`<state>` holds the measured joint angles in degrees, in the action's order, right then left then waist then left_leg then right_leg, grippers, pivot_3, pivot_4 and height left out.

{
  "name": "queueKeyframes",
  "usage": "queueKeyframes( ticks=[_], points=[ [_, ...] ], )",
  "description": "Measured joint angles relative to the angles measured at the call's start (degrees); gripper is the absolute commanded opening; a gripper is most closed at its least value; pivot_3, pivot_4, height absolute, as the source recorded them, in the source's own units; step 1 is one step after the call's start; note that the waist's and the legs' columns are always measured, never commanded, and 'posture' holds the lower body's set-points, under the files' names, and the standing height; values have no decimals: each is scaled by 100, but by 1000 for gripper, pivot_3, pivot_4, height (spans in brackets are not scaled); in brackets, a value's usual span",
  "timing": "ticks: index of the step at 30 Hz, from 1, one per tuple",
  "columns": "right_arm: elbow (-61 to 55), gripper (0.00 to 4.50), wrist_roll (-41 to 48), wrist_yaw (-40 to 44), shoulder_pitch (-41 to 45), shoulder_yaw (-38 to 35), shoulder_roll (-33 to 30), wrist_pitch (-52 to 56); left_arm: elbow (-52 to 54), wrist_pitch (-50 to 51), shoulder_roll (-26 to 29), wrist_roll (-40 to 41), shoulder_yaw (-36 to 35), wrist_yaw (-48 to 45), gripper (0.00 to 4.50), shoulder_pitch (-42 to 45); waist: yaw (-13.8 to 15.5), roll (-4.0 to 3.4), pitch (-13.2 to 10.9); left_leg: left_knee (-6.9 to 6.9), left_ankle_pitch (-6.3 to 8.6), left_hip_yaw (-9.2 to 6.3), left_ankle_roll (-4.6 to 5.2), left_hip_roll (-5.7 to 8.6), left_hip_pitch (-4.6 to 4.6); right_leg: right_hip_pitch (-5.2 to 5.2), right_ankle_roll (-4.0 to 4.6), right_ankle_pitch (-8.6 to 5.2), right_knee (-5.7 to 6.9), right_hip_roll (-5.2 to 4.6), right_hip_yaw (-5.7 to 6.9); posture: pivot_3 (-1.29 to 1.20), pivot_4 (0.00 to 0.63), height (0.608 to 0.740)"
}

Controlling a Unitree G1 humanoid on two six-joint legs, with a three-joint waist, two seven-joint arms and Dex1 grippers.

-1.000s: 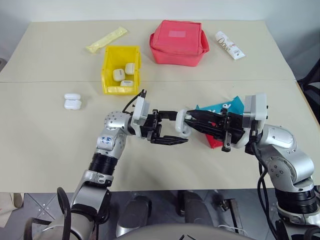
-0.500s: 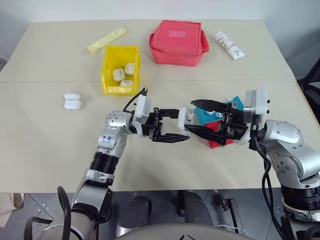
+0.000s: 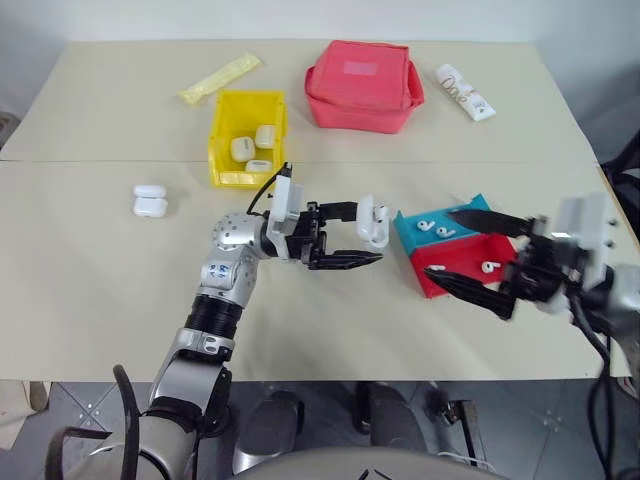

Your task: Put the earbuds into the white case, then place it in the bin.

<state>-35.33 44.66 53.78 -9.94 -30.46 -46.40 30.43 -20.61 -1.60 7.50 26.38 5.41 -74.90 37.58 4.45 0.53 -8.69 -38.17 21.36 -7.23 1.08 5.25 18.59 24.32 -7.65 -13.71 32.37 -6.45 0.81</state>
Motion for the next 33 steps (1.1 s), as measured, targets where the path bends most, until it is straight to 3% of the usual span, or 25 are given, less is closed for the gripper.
queueKeyframes(
  ticks=[6, 10, 17, 21, 24, 26, 33],
  points=[
    [-304, 4456, -6, 256, -1858, -1731, 496, -174, 296, 374, -32, 1, 19, 426, 2756, -22, 27, 0, -1, 10, 2, 3, 2, -5, -12, -13, -5, 4, -16, 6, -10, 0, 150, 740],
    [-412, 4456, 5, 490, -2708, -2373, 912, -421, 467, 457, 2, 3, 33, 451, 2756, -44, 11, -5, -1, 17, 5, 6, 2, -8, -20, -22, -9, 6, -30, 10, -13, 0, 150, 740],
    [-491, 4456, 57, 422, -2781, -2507, 942, -565, 615, 478, 88, 2, 27, 477, 2756, -222, -8, -14, -6, 18, 11, 6, 7, -10, -31, -40, -10, 7, -39, 9, -13, 0, 150, 740],
    [-388, 4456, -70, 130, -2121, -2090, 255, -408, 657, 418, 168, -4, 29, 469, 2756, -241, -1, -19, -7, 16, 10, 4, 8, -7, -31, -41, -11, 7, -41, 7, -9, 0, 150, 740],
    [151, 4456, -421, -97, -1280, -1250, -1012, 122, 704, 314, 241, -31, 12, 509, 2756, -357, -24, -30, -13, 13, 6, 8, 17, 0, -28, -42, -14, 11, -47, -2, -6, 0, 150, 740],
    [484, 4456, -566, -130, -590, -653, -1504, 320, 776, 261, 262, -49, 4, 568, 2756, -482, -24, -33, -14, 14, 7, 5, 12, -6, -28, -41, -11, 12, -48, 1, -2, 0, 150, 740],
    [1969, 4456, -1340, 563, 2815, 2340, -2130, 606, 1210, 190, 470, -73, -32, 736, 2756, -992, -52, -36, -21, 8, 3, 3, 9, -4, -23, -42, -11, 18, -57, -4, 7, 0, 150, 740]
  ],
)
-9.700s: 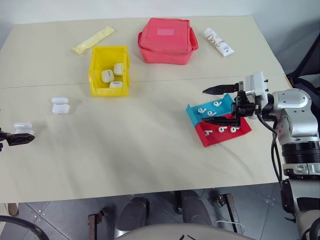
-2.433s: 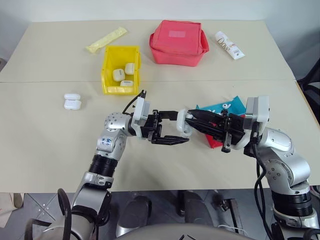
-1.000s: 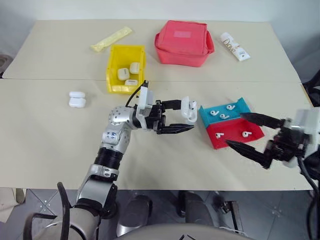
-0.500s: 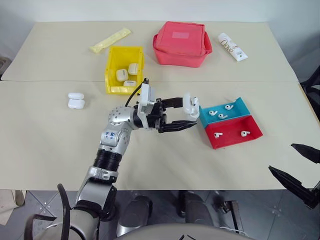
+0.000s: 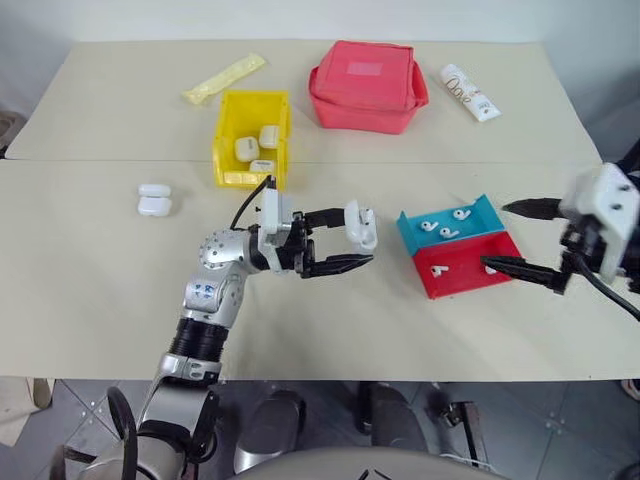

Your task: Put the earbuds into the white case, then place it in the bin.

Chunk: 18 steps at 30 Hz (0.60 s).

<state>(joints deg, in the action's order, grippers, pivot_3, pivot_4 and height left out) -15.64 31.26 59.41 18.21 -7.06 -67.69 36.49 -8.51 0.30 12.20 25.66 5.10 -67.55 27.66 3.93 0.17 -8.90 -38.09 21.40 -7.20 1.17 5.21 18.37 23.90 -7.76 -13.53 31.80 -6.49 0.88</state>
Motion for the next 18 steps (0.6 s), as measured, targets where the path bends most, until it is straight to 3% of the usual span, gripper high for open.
queueKeyframes(
  ticks=[5, 9, 13, 18],
  points=[
    [1193, 4456, -1139, 687, 1902, 1827, 222, 161, 338, 8, 73, 0, 21, 136, 2756, -232, -10, 0, -2, 1, 0, -9, -1, 2, 15, 12, 1, 0, 1, 0, 5, 0, 150, 740],
    [2323, 3559, -2122, 1084, 2843, 2757, 663, -200, 557, 19, 122, 2, 22, 263, 2756, -392, -72, -1, -1, 1, 0, -4, -1, 3, 20, 19, 0, 2, 16, 2, 2, 0, 150, 740],
    [2985, 2164, -2633, 1258, 3276, 2995, 1011, -525, 661, 22, 140, 2, 44, 372, 2756, -469, -110, -4, 0, 1, -2, -2, -6, 1, 30, 36, 0, 3, 21, 4, -1, 0, 150, 740],
    [3581, 2164, -3182, 1468, 3770, 3204, 1446, -823, 801, 25, 193, 3, 46, 445, 2756, -594, -137, -5, 4, -2, -8, -1, -12, -1, 51, 60, 6, 7, 26, 7, -1, 0, 150, 740]
  ],
)
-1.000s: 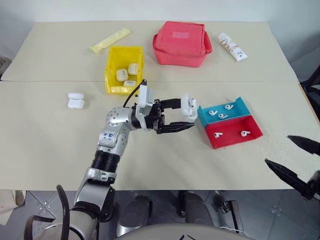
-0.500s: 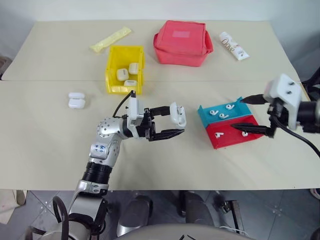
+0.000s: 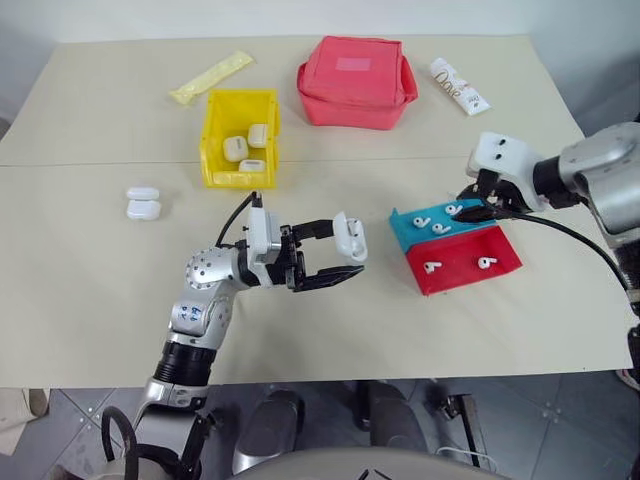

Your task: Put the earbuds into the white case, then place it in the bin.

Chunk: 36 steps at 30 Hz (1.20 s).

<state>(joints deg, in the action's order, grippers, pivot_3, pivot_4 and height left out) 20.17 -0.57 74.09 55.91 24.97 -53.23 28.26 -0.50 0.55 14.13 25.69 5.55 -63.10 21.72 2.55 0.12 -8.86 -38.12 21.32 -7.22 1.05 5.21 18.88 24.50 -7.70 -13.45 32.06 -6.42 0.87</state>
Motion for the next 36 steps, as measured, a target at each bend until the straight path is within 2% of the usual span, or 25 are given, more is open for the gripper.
queueKeyframes(
  ticks=[20, 36],
  points=[
    [953, 2164, -984, 288, 683, 234, 1123, 161, -83, -100, 423, 36, -276, -157, 2756, -8, -116, -2, 2, -4, -6, -4, 6, 4, 15, 5, -3, 11, 1, 0, 4, 0, 150, 740],
    [1400, 2164, -1301, 400, 686, 384, 1535, -87, -8, -64, 416, 39, -240, -130, 2756, -81, -124, -3, 4, -6, -7, -3, 7, 5, 16, 8, -3, 11, 4, 0, 3, 0, 150, 740]
  ],
)
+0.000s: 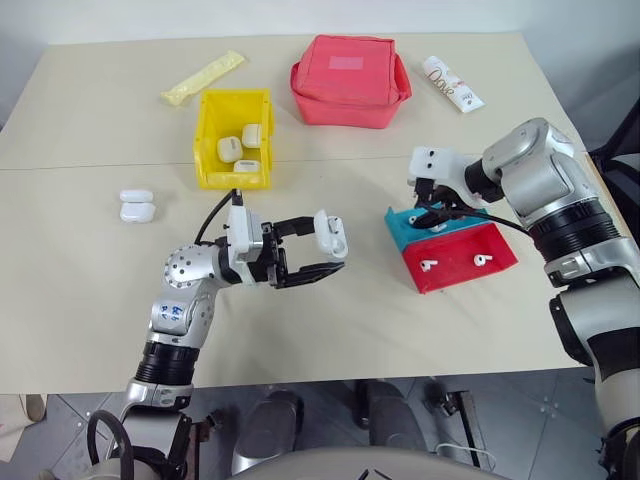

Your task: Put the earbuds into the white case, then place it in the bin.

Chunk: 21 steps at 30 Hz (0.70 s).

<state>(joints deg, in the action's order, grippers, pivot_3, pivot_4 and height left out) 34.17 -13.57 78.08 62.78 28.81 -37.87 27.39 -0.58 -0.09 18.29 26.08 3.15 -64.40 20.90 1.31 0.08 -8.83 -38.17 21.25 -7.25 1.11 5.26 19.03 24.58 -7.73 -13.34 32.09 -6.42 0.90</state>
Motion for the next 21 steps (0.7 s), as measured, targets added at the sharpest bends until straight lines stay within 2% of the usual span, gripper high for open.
queueKeyframes(
  ticks=[19, 21],
  points=[
    [555, 2164, -343, 119, 137, 14, 247, -529, 246, 71, 23, 3, 0, 181, 2756, -177, -2, -4, 7, -1, -1, 0, 0, 0, -1, 0, 0, 0, 3, 1, 0, 0, 150, 740],
    [567, 1793, -362, 135, 138, 14, 247, -581, 256, 71, 31, 3, -1, 199, 2756, -187, -4, -4, 9, -1, 0, 0, 0, 0, -1, 0, 0, 0, 3, 1, 0, 0, 150, 740]
  ],
)
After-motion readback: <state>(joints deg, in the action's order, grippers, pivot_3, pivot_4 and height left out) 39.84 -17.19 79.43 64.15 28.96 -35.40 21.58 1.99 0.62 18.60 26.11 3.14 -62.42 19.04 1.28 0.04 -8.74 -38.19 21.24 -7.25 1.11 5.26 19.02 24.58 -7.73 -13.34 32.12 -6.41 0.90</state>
